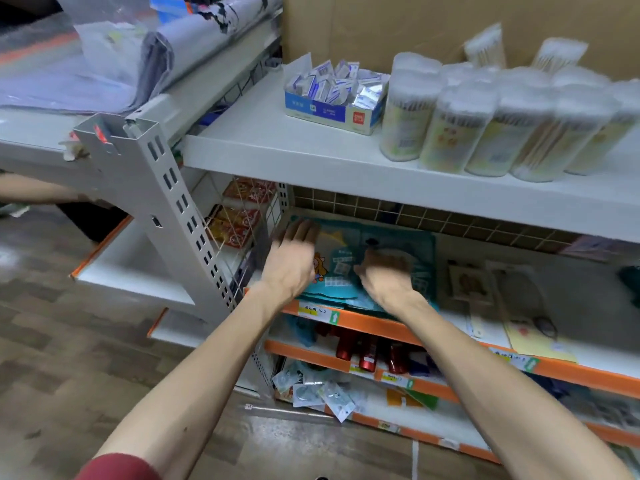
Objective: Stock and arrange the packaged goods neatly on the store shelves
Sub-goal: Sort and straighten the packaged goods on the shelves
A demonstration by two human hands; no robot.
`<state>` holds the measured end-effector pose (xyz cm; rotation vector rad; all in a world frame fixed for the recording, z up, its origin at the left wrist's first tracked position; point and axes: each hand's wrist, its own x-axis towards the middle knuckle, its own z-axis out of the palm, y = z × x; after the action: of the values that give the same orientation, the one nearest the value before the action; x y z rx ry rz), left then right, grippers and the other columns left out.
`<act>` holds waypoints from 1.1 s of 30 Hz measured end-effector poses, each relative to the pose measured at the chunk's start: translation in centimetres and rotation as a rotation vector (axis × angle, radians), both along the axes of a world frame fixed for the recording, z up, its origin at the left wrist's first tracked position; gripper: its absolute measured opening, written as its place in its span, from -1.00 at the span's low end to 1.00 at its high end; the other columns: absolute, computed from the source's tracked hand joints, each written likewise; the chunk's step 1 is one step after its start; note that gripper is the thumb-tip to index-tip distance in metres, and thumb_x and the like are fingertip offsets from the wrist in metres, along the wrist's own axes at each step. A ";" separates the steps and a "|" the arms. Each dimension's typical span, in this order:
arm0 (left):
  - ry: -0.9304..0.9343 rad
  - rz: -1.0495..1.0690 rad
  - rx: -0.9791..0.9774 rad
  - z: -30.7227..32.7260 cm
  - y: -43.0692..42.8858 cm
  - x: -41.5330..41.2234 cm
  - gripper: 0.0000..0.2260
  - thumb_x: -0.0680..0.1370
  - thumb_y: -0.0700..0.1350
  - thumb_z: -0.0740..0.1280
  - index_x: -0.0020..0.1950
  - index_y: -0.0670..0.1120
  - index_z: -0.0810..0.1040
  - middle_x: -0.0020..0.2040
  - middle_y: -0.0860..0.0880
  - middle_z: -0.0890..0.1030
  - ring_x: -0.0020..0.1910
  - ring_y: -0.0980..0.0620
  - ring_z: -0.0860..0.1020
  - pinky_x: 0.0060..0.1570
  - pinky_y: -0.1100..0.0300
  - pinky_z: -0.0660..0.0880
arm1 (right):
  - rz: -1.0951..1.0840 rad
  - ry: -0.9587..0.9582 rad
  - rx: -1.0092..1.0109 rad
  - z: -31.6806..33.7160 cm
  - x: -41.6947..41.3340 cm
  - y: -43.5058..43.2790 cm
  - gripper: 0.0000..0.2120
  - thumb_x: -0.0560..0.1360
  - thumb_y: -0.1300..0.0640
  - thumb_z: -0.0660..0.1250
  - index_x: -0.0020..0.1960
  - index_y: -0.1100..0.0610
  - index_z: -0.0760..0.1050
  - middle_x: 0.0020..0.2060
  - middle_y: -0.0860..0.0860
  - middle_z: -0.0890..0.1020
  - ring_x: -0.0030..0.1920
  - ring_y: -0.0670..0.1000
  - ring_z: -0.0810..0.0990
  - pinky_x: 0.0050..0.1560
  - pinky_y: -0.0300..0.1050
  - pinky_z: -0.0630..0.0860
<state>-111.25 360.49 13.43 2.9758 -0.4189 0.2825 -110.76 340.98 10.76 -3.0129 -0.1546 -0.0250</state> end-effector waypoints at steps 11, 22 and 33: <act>-0.129 -0.494 -0.067 2.9 -20.3 -0.6 -0.34 0.33 -0.16 0.37 0.45 -0.17 0.39 0.41 -0.16 0.44 0.34 -0.21 0.45 0.33 -0.12 0.35 | -0.278 -0.048 -0.314 7.2 -10.7 -21.7 -0.17 0.52 -0.26 0.23 0.56 0.23 0.07 0.48 0.30 0.20 0.45 0.31 0.22 0.40 0.19 0.20; -0.073 -0.963 0.018 4.4 -41.2 -9.3 -0.31 0.55 0.03 0.24 0.59 -0.13 0.02 0.57 -0.07 0.11 0.52 -0.11 0.16 0.37 -0.12 0.30 | -0.649 -0.156 -0.308 7.9 -27.2 -36.4 -0.19 0.50 -0.36 -0.03 0.52 0.20 0.22 0.50 0.18 0.26 0.48 0.21 0.26 0.38 0.20 0.29; -0.081 -1.027 0.075 3.6 -55.8 -17.2 -0.37 0.63 0.05 0.14 0.60 -0.13 -0.06 0.60 -0.04 -0.03 0.58 -0.04 -0.08 0.53 -0.07 -0.07 | -0.800 -0.158 -0.182 6.0 -38.1 -49.4 -0.21 0.50 -0.28 0.23 0.53 0.20 0.17 0.51 0.16 0.23 0.50 0.17 0.22 0.41 0.20 0.28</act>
<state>-128.40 304.71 17.05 2.3816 -1.8461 0.2545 -148.86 291.54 16.73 -3.0139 1.0788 -0.3347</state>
